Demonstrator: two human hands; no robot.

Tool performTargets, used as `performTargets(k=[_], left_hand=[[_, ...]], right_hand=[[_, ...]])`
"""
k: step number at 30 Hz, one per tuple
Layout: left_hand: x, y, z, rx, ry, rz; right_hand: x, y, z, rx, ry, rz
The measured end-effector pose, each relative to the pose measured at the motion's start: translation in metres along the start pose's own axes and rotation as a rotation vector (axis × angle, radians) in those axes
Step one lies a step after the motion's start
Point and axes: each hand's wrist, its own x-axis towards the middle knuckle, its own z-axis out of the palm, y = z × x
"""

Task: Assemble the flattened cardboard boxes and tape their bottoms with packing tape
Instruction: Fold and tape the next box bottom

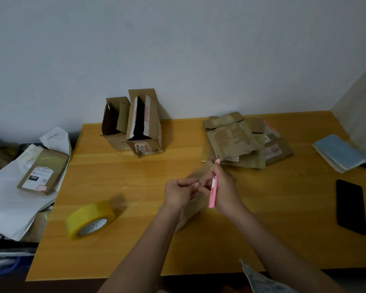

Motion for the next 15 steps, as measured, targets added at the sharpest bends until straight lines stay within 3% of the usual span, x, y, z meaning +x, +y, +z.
performTargets(k=[5, 9, 15], left_hand=[[0.016, -0.008, -0.016, -0.145, 0.244, -0.013], [0.031, -0.018, -0.039, -0.088, 0.408, 0.022], [0.049, -0.042, -0.064, 0.084, 0.632, -0.029]], right_hand=[[0.015, 0.026, -0.020, -0.006, -0.043, 0.113], [0.028, 0.058, -0.038, -0.017, 0.081, 0.226], [0.045, 0.089, -0.025, -0.010, -0.065, 0.297]])
